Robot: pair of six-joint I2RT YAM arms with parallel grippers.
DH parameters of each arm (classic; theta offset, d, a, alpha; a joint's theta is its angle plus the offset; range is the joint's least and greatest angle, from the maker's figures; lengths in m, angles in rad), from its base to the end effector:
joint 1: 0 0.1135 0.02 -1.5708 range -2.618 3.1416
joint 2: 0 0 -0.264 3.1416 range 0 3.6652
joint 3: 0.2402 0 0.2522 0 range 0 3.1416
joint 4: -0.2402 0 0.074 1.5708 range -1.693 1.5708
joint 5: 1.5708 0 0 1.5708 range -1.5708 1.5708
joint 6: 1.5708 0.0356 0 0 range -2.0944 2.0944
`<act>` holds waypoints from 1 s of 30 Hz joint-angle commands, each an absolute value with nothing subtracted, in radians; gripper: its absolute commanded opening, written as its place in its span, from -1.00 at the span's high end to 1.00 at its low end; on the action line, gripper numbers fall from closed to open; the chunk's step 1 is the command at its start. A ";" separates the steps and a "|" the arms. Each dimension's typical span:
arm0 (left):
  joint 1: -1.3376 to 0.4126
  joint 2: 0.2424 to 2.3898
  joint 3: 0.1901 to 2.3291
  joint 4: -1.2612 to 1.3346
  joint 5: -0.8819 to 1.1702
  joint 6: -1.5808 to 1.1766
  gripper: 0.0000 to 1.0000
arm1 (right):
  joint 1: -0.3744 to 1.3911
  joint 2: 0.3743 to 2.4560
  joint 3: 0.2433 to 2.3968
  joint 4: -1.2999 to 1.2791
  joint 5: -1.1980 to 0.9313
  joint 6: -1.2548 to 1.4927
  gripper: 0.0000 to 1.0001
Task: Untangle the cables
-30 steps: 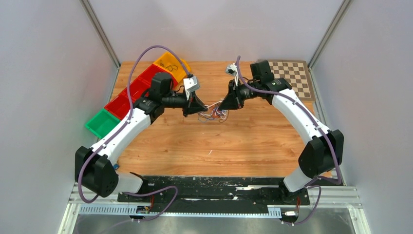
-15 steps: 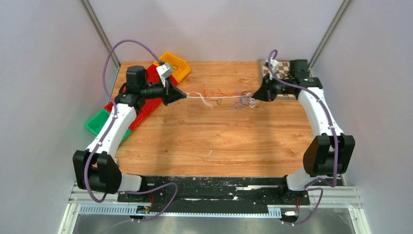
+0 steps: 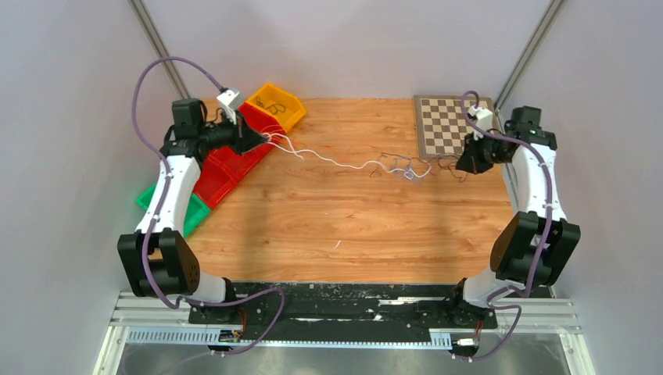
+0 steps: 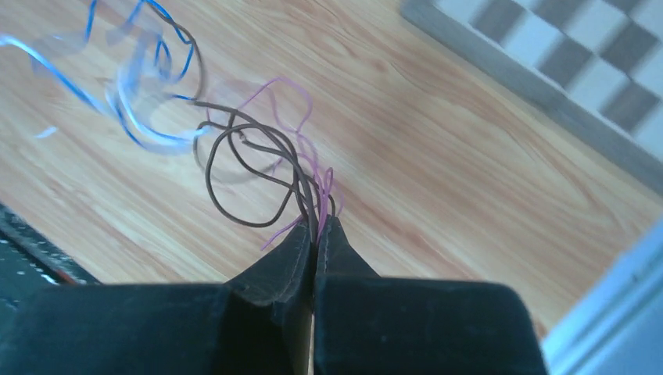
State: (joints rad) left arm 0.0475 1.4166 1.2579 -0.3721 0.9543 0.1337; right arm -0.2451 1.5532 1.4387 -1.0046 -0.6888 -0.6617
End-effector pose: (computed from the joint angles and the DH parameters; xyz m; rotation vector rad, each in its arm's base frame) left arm 0.3134 -0.0142 0.3470 0.6385 1.8586 -0.8726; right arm 0.3061 -0.0532 0.3178 -0.6884 2.3026 0.5313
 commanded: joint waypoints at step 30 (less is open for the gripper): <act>-0.252 1.366 1.226 -0.381 1.003 0.145 1.00 | -0.100 1.538 1.588 -1.049 -0.865 -0.535 1.00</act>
